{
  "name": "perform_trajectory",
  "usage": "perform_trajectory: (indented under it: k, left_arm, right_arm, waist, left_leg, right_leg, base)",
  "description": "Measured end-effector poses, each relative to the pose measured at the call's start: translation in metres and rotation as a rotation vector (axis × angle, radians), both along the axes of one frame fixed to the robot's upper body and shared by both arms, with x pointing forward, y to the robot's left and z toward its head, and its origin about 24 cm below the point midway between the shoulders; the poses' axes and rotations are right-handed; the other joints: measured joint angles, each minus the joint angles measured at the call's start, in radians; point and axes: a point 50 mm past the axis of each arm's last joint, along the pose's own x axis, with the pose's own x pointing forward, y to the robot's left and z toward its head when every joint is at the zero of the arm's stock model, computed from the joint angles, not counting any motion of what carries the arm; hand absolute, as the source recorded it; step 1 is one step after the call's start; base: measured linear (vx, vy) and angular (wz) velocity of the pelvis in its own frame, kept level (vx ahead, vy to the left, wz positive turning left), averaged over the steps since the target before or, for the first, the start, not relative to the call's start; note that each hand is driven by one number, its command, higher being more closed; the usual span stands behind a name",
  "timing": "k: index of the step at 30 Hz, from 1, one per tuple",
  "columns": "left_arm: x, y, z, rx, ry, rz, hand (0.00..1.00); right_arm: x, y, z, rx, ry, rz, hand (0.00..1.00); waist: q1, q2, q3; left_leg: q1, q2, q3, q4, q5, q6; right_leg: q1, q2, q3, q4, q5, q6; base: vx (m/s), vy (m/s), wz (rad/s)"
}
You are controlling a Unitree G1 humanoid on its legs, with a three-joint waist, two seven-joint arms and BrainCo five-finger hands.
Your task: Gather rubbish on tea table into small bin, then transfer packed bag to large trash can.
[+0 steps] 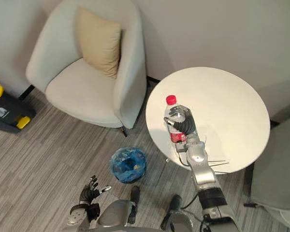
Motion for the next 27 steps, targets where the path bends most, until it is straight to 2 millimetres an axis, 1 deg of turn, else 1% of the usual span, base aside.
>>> perform_trajectory:
  k: [1, 2, 3, 4, 5, 6, 7, 8, 9, 10, 11, 12, 13, 14, 15, 16, 17, 18, 19, 20, 21, 22, 24, 25, 27]
  left_arm:
    - [-0.001, -0.002, -0.001, -0.005, 0.005, -0.002, 0.0]
    - [-0.001, -0.003, -0.001, -0.003, 0.006, -0.004, 0.0]
    - [-0.005, -0.001, -0.002, 0.002, 0.017, -0.001, 0.0]
    - [-0.007, 0.0, -0.003, 0.003, 0.021, 0.003, 0.0]
    - [-0.009, 0.002, -0.004, 0.008, 0.027, 0.005, 0.0]
    - [-0.012, 0.002, -0.004, 0.01, 0.034, 0.006, 0.0]
    - [-0.019, 0.003, -0.007, 0.015, 0.055, 0.006, 0.0]
    - [-0.02, 0.003, -0.008, 0.014, 0.059, 0.003, 0.0]
    - [-0.021, 0.002, -0.008, 0.015, 0.061, -0.002, 0.0]
    - [-0.019, 0.002, -0.008, 0.011, 0.058, -0.015, 0.0]
    - [-0.019, 0.003, -0.007, 0.014, 0.055, -0.024, 0.0]
    - [-0.016, 0.005, -0.006, 0.033, 0.051, -0.056, 0.0]
    - [-0.01, 0.005, -0.004, 0.044, 0.038, -0.084, 0.0]
    - [-0.007, 0.005, -0.002, 0.049, 0.03, -0.093, 0.0]
    - [0.0, 0.007, 0.001, 0.058, 0.009, -0.097, 0.0]
    - [0.004, 0.007, 0.003, 0.064, -0.003, -0.101, 0.0]
    - [0.012, 0.008, 0.008, 0.073, -0.034, -0.111, 0.0]
    - [0.02, 0.012, 0.014, 0.093, -0.069, -0.123, 0.0]
    - [0.025, 0.01, 0.017, 0.091, -0.087, -0.125, 0.0]
    - [0.033, 0.005, 0.021, 0.077, -0.12, -0.121, 0.0]
    - [0.04, 0.001, 0.025, 0.055, -0.149, -0.109, 0.0]
    - [0.043, 0.0, 0.027, 0.048, -0.159, -0.103, 0.0]
    - [0.055, -0.004, 0.034, 0.023, -0.198, -0.08, 0.0]
    - [0.058, -0.005, 0.035, 0.017, -0.207, -0.077, 0.0]
    - [0.076, -0.01, 0.048, -0.002, -0.269, -0.058, 0.0]
  right_arm:
    - [-0.001, 0.0, 0.0, -0.026, -0.004, -0.001, 1.0]
    - [-0.001, 0.001, -0.001, -0.034, -0.003, -0.002, 1.0]
    - [-0.002, 0.004, -0.002, -0.034, -0.001, 0.002, 1.0]
    - [-0.003, 0.006, -0.002, -0.04, -0.001, 0.007, 1.0]
    - [-0.005, 0.012, -0.006, -0.037, 0.007, 0.015, 1.0]
    - [-0.006, 0.017, -0.008, -0.034, 0.013, 0.028, 1.0]
    - [-0.01, 0.032, -0.013, -0.05, 0.03, 0.087, 1.0]
    - [-0.011, 0.035, -0.015, -0.054, 0.038, 0.106, 1.0]
    - [-0.013, 0.036, -0.017, -0.057, 0.047, 0.118, 1.0]
    - [-0.016, 0.038, -0.022, -0.063, 0.068, 0.131, 1.0]
    - [-0.017, 0.037, -0.024, -0.064, 0.075, 0.131, 1.0]
    - [-0.019, 0.037, -0.027, -0.062, 0.089, 0.128, 1.0]
    - [-0.021, 0.035, -0.03, -0.067, 0.102, 0.127, 1.0]
    - [-0.021, 0.035, -0.031, -0.07, 0.107, 0.132, 1.0]
    - [-0.02, 0.037, -0.031, -0.08, 0.108, 0.145, 1.0]
    - [-0.019, 0.038, -0.031, -0.085, 0.107, 0.152, 1.0]
    - [-0.016, 0.039, -0.028, -0.09, 0.095, 0.161, 1.0]
    - [-0.008, 0.042, -0.024, -0.1, 0.082, 0.171, 1.0]
    - [-0.002, 0.041, -0.02, -0.116, 0.072, 0.173, 1.0]
    - [0.013, 0.04, -0.013, -0.154, 0.058, 0.176, 1.0]
    - [0.026, 0.04, -0.003, -0.182, 0.04, 0.17, 1.0]
    - [0.03, 0.04, 0.0, -0.189, 0.034, 0.165, 1.0]
    - [0.043, 0.04, 0.013, -0.208, 0.005, 0.144, 1.0]
    - [0.044, 0.038, 0.014, -0.213, 0.002, 0.136, 1.0]
    - [0.053, 0.037, 0.029, -0.225, -0.044, 0.111, 1.0]
  waist:
    - [-0.008, 0.007, -0.004]
    - [-0.002, 0.004, -0.004]
    - [0.006, -0.007, -0.01]
    - [0.011, -0.01, -0.011]
    - [0.024, -0.018, -0.016]
    - [0.025, -0.023, -0.019]
    - [0.024, -0.028, -0.026]
    - [0.022, -0.027, -0.026]
    - [0.02, -0.027, -0.026]
    - [0.015, -0.023, -0.025]
    - [0.009, -0.025, -0.023]
    - [-0.011, -0.029, -0.021]
    - [-0.026, -0.022, -0.015]
    - [-0.032, -0.026, -0.015]
    - [-0.033, -0.025, -0.006]
    - [-0.033, -0.021, -0.002]
    - [-0.033, -0.039, 0.008]
    - [-0.031, -0.052, 0.039]
    - [-0.033, -0.035, 0.06]
    - [-0.021, 0.003, 0.088]
    - [-0.004, 0.025, 0.11]
    - [-0.002, 0.028, 0.12]
    - [-0.003, 0.032, 0.189]
    - [-0.003, 0.032, 0.191]
    - [-0.005, 0.03, 0.192]
  left_leg:
    - [-0.008, 0.042, 0.121, 0.04, 0.045, -0.023]
    - [-0.007, 0.041, 0.133, 0.041, 0.044, -0.022]
    - [0.001, 0.02, 0.124, 0.033, 0.042, -0.018]
    - [0.009, 0.01, 0.115, 0.03, 0.038, -0.012]
    - [0.026, -0.006, 0.113, 0.028, 0.03, 0.0]
    - [0.035, -0.014, 0.112, 0.028, 0.026, 0.004]
    - [0.051, -0.026, 0.099, 0.04, -0.004, 0.011]
    - [0.048, -0.026, 0.094, 0.053, -0.016, 0.014]
    - [0.043, -0.025, 0.085, 0.068, -0.026, 0.016]
    - [0.023, -0.024, 0.049, 0.101, -0.052, 0.022]
    - [0.017, -0.027, 0.034, 0.114, -0.061, 0.028]
    - [0.002, -0.034, -0.006, 0.144, -0.073, 0.035]
    - [-0.019, -0.041, -0.053, 0.17, -0.084, 0.04]
    - [-0.027, -0.043, -0.067, 0.181, -0.086, 0.042]
    - [-0.049, -0.051, -0.094, 0.206, -0.089, 0.041]
    - [-0.066, -0.058, -0.109, 0.221, -0.091, 0.039]
    - [-0.103, -0.072, -0.125, 0.267, -0.094, 0.034]
    - [-0.152, -0.096, -0.136, 0.331, -0.102, 0.021]
    - [-0.184, -0.091, -0.141, 0.371, -0.112, 0.017]
    - [-0.262, -0.066, -0.161, 0.442, -0.127, 0.008]
    - [-0.336, -0.049, -0.161, 0.467, -0.127, 0.008]
    - [-0.357, -0.045, -0.16, 0.467, -0.127, 0.008]
    - [-0.419, -0.033, -0.16, 0.491, -0.126, 0.007]
    - [-0.442, -0.032, -0.16, 0.505, -0.126, 0.007]
    - [-0.573, -0.024, -0.16, 0.566, -0.128, 0.005]
  right_leg:
    - [0.006, -0.015, -0.048, 0.031, -0.018, 0.023]
    - [0.008, -0.02, -0.055, 0.038, -0.019, 0.026]
    - [0.02, -0.037, -0.061, 0.041, -0.018, 0.027]
    - [0.031, -0.045, -0.063, 0.041, -0.017, 0.029]
    - [0.053, -0.059, -0.064, 0.04, -0.014, 0.034]
    - [0.064, -0.067, -0.069, 0.041, -0.013, 0.036]
    - [0.076, -0.091, -0.086, 0.081, -0.015, 0.043]
    - [0.067, -0.105, -0.088, 0.114, -0.017, 0.046]
    - [0.053, -0.119, -0.087, 0.159, -0.019, 0.049]
    - [-0.002, -0.166, -0.07, 0.319, -0.02, 0.047]
    - [-0.036, -0.19, -0.038, 0.4, -0.017, 0.034]
    - [-0.109, -0.204, 0.079, 0.526, -0.054, -0.006]
    - [-0.154, -0.164, 0.201, 0.56, -0.116, -0.004]
    - [-0.172, -0.142, 0.251, 0.557, -0.141, 0.003]
    - [-0.209, -0.101, 0.332, 0.536, -0.173, 0.01]
    - [-0.228, -0.086, 0.356, 0.516, -0.18, 0.015]
    - [-0.249, -0.076, 0.355, 0.463, -0.168, 0.016]
    - [-0.278, -0.08, 0.341, 0.418, -0.136, 0.016]
    - [-0.284, -0.084, 0.33, 0.424, -0.152, 0.035]
    - [-0.33, -0.063, 0.328, 0.441, -0.154, 0.038]
    - [-0.407, -0.049, 0.333, 0.464, -0.146, 0.026]
    - [-0.431, -0.046, 0.334, 0.47, -0.144, 0.024]
    - [-0.506, -0.043, 0.337, 0.521, -0.147, 0.012]
    - [-0.53, -0.044, 0.338, 0.539, -0.149, 0.01]
    - [-0.67, -0.054, 0.346, 0.627, -0.161, -0.006]
  base:
    - [0.1, 0.134, 1.29]
    - [0.09, 0.177, 0.9]
    - [0.05, 0.134, 0.4]
    - [0.07, 0.185, 0.41]
    - [0.07, 0.138, 0.28]
    - [0.09, 0.195, 0.26]
    - [0.06, 0.152, 0.16]
    - [0.05, 0.154, 0.15]
    - [0.01, 0.128, 0.26]
    - [0.0, 0.159, 0.35]
    - [0.01, 0.176, 0.7]
    - [0.02, 0.127, 0.95]
    - [0.03, 0.07, 1.07]
    - [0.04, 0.016, 1.08]
    - [0.02, -0.001, 0.83]
    - [0.01, -0.028, 0.99]
    - [-0.02, -0.059, 0.99]
    - [-0.03, -0.09, 0.96]
    - [-0.11, -0.104, 0.58]
    - [-0.19, -0.085, 0.06]
    - [-0.17, -0.053, -0.14]
    - [-0.19, -0.051, -0.14]
    - [-0.21, -0.065, -0.07]
    - [-0.19, -0.054, -0.1]
    - [-0.18, -0.06, -0.01]
